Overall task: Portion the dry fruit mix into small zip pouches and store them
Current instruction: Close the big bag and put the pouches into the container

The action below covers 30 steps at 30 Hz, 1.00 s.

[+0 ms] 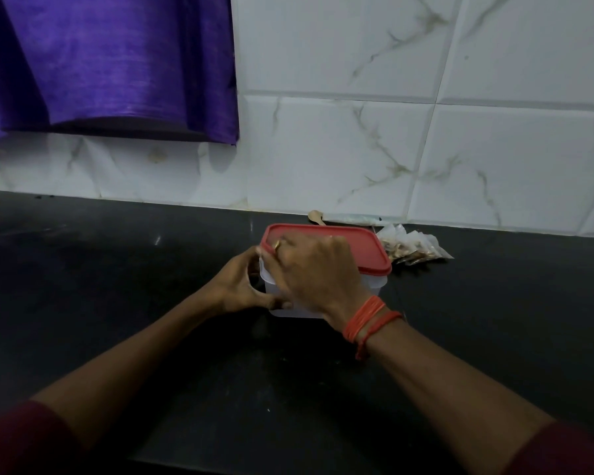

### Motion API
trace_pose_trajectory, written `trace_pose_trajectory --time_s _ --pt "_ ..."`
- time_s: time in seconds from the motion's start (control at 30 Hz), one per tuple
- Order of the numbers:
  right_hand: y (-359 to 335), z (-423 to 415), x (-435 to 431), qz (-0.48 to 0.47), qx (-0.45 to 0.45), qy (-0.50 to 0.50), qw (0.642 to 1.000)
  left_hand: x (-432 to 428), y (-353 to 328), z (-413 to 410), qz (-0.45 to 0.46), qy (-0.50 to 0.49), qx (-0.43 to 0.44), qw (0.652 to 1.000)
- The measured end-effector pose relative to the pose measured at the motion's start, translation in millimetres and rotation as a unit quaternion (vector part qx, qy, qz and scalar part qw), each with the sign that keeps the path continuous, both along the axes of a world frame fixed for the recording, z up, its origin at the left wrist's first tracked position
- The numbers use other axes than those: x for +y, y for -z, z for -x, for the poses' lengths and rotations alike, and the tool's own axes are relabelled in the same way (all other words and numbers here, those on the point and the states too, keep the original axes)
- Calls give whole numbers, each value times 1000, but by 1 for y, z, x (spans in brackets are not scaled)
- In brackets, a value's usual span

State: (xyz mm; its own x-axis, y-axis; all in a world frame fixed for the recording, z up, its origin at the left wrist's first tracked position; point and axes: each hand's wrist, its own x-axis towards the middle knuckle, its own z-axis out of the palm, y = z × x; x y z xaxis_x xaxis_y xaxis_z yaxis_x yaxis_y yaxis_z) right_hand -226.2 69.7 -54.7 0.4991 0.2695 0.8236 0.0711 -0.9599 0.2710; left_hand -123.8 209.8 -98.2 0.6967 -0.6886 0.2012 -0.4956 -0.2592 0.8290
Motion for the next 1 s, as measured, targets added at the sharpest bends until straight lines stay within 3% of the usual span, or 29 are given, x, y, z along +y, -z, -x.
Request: trace_pose_trajectory --time_s 0.3,0.37,0.47,0.73,0.8,1.0 --pt "-74 8 -36 -211 -121 14 970 -1 4 -3 2 -2 13 1000" --pt "-92 17 -65 -282 -147 60 946 -1 4 -1 6 -2 9 1000" --pt "-92 36 -122 -386 -117 127 906 1 3 0 14 5 22 1000" --pt "-11 79 -197 -631 26 154 760 17 1 0 -6 56 49 997" --pt "5 81 -211 -641 49 180 745 18 0 1 -7 69 52 996" --pt "19 101 -218 -470 215 326 792 20 -2 0 -18 106 53 993"
